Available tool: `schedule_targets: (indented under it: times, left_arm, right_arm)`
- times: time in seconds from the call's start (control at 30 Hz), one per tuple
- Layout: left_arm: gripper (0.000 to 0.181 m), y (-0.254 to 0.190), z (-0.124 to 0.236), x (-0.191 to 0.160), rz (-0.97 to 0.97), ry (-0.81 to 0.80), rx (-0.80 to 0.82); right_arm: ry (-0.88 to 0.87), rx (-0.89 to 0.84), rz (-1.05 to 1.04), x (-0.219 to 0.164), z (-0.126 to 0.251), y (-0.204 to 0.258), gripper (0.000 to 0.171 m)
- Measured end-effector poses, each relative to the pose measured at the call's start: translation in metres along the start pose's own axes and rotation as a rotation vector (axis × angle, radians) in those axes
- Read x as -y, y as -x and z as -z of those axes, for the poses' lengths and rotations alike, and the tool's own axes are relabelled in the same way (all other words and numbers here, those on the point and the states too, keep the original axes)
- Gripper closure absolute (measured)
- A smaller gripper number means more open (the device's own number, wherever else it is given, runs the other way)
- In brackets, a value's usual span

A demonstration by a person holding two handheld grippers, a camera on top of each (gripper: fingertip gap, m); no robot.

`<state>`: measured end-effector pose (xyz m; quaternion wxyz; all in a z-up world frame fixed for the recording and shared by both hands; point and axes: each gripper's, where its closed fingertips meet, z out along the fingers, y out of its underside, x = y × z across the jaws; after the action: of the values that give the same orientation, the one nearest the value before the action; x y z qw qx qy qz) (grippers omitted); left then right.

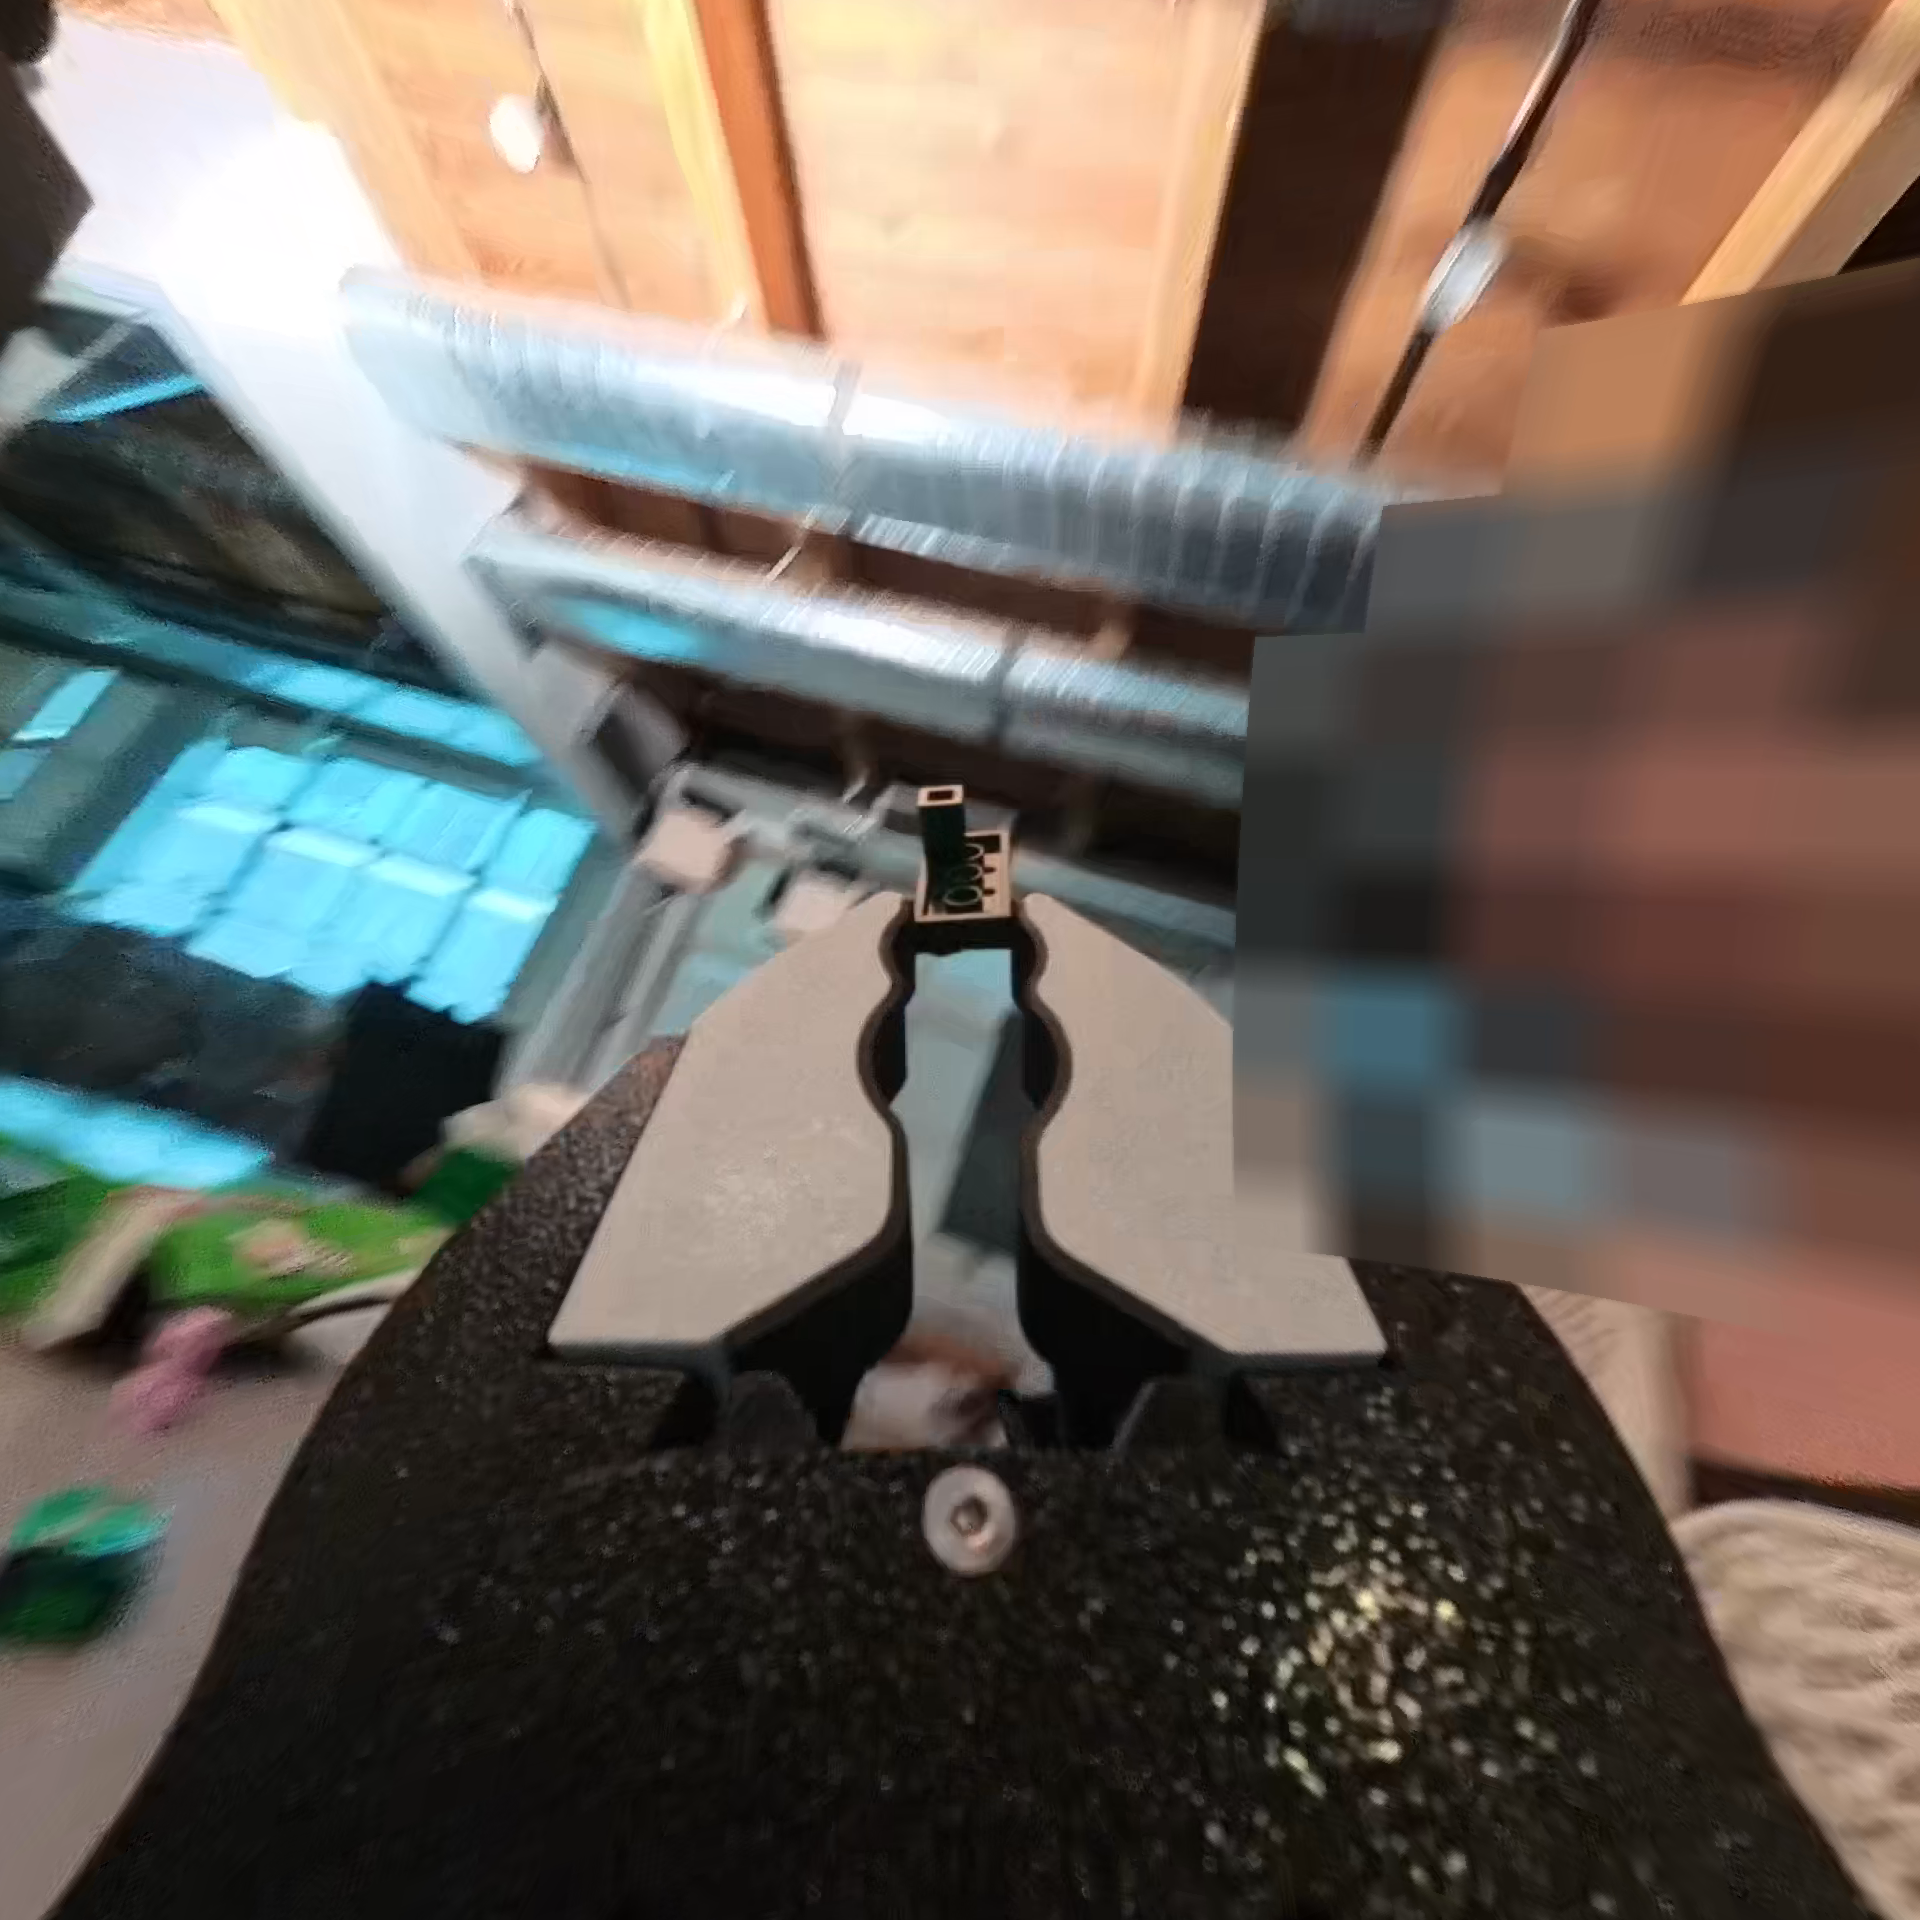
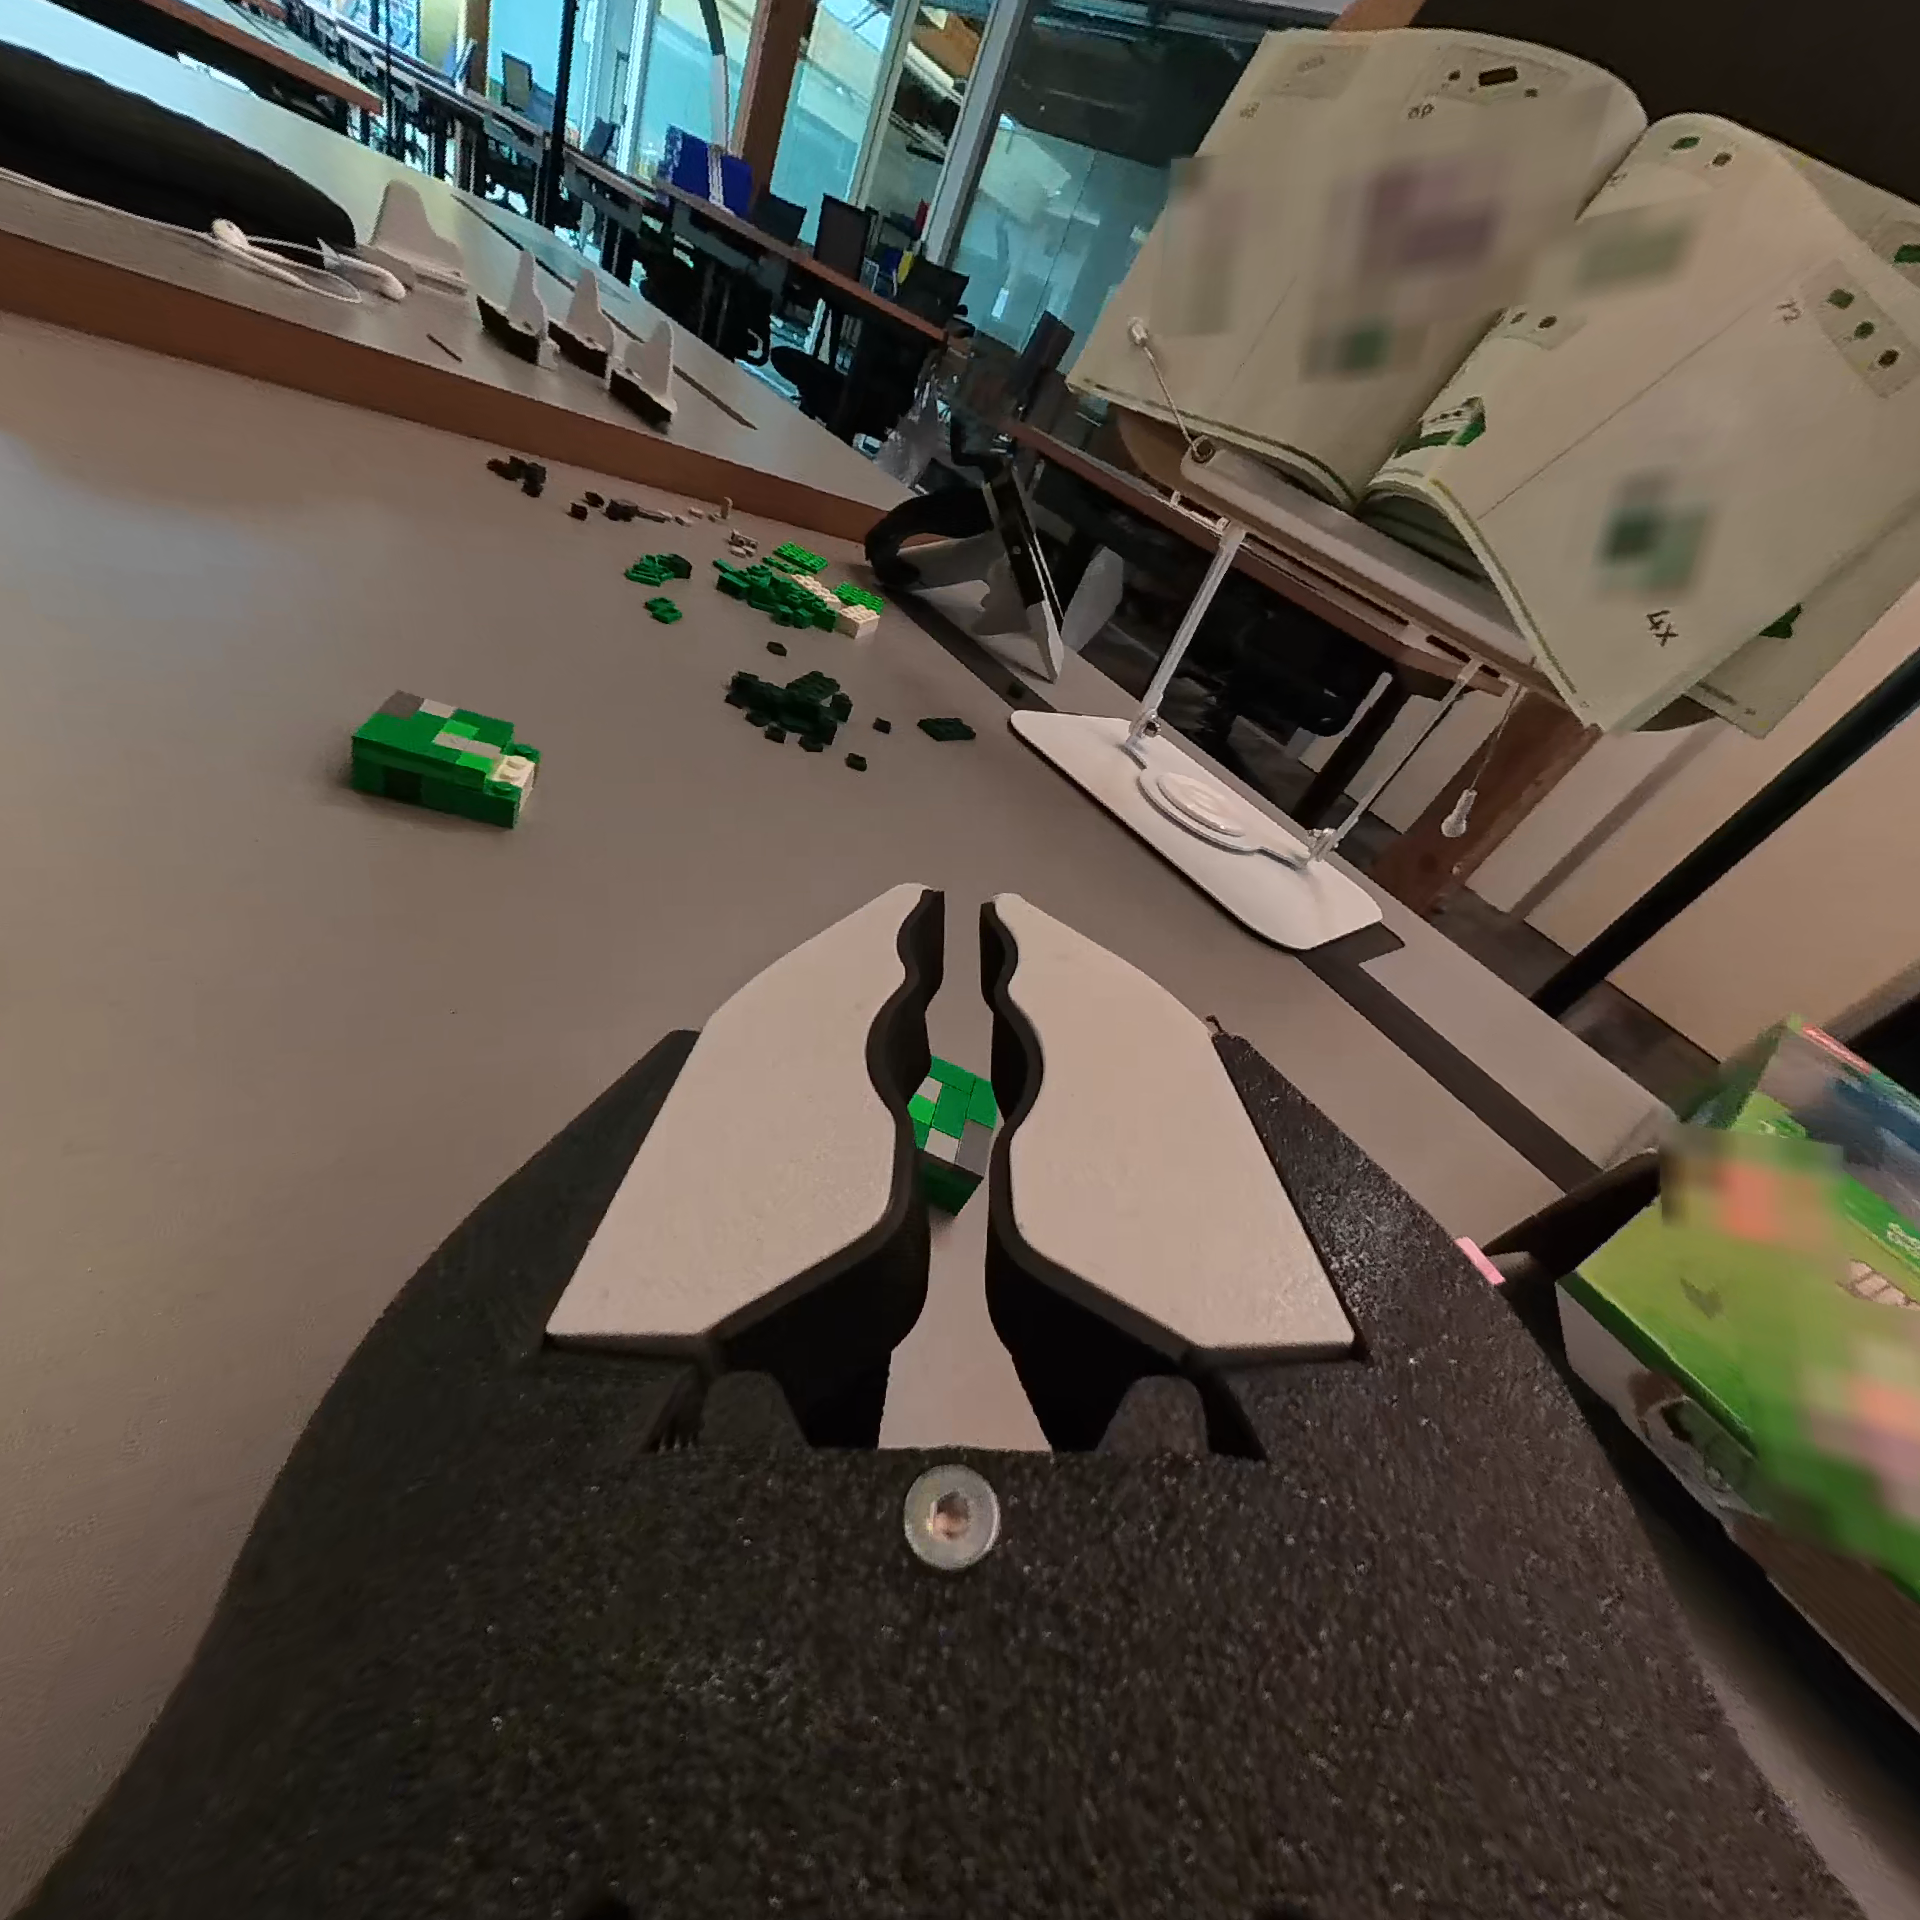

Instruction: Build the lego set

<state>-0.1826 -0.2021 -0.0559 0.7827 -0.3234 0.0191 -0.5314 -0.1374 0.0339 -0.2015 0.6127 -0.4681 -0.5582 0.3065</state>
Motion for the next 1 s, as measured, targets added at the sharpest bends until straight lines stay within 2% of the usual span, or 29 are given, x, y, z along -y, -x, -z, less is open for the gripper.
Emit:
schedule_targets:
  times: [0.03, 0.17, 0.33, 0.57, 0.77, 1.0]
  left_arm:
    - [0.164, 0.006, -0.002, -0.012, -0.108, 0.096, 0.072]
    - [0.164, 0.025, 0.000, -0.046, -0.607, 0.453, 0.277]
    - [0.164, 0.037, 0.008, -0.058, -0.914, 0.666, 0.354]
    - [0.164, 0.049, 0.020, -0.068, -1.016, 0.773, 0.392]
    - [0.164, 0.052, 0.022, -0.067, -1.043, 0.788, 0.409]
    - [0.164, 0.055, 0.025, -0.057, -1.064, 0.775, 0.447]
  right_arm:
    - [-0.002, 0.000, -0.002, 0.000, 0.000, 0.000, 0.165]
    - [-0.007, -0.002, -0.013, 0.001, 0.001, -0.001, 0.165]
    - [-0.007, -0.001, -0.009, 0.001, 0.001, -0.001, 0.166]
    - [-0.026, -0.032, -0.007, 0.003, 0.003, -0.005, 0.165]
    - [-0.062, -0.080, -0.067, 0.005, 0.008, -0.017, 0.166]
    - [-0.045, -0.063, -0.027, 0.004, 0.006, -0.011, 0.166]
